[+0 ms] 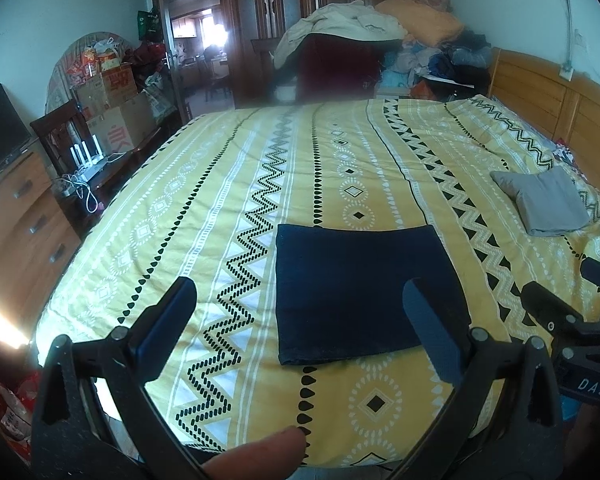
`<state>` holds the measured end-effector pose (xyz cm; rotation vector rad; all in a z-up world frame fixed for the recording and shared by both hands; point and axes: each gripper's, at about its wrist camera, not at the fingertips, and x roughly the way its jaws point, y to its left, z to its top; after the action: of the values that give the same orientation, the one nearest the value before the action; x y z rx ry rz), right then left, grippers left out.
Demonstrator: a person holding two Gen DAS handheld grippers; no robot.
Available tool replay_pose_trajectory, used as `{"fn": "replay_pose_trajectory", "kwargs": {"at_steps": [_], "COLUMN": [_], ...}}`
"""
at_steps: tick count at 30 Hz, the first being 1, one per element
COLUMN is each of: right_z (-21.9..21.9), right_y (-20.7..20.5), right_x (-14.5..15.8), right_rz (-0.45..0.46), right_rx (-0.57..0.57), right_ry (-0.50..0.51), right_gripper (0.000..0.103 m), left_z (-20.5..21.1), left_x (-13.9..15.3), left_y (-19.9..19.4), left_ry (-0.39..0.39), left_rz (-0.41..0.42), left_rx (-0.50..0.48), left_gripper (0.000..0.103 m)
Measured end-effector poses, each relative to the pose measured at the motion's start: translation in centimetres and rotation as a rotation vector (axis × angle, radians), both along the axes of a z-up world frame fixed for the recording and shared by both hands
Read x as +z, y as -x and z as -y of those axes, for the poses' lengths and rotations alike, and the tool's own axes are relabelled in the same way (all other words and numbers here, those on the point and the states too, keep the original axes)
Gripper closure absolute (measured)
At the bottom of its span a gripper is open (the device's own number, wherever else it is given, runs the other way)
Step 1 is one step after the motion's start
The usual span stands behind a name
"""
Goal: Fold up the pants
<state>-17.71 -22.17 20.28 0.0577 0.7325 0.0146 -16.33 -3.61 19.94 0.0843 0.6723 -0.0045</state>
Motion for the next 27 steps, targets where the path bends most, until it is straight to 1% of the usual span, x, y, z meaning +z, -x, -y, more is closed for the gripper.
{"fn": "replay_pose_trajectory", "kwargs": {"at_steps": [9, 20, 27], "right_z": [0.1, 0.1, -0.4], "right_y": [0.1, 0.1, -0.3], "right_x": [-0.7, -0.9, -1.2], "right_rz": [-0.016, -0.015, -0.027], "right_rx": [-0.008, -0.001, 0.020], "right_ry": [0.002, 0.000, -0.001], "right_gripper": [0.000, 0.000, 0.000], "left_z": [0.9, 0.7, 0.3], "left_x": [-0.5, -1.1, -1.7], "left_y": [0.2, -0.1, -0.4], "left_ry": [0.000, 0.008, 0.030], "left_rz": [-0.017, -0.034, -0.053], "left_rx": [-0.019, -0.011, 0.003], "left_gripper": [0.000, 0.000, 0.000]}}
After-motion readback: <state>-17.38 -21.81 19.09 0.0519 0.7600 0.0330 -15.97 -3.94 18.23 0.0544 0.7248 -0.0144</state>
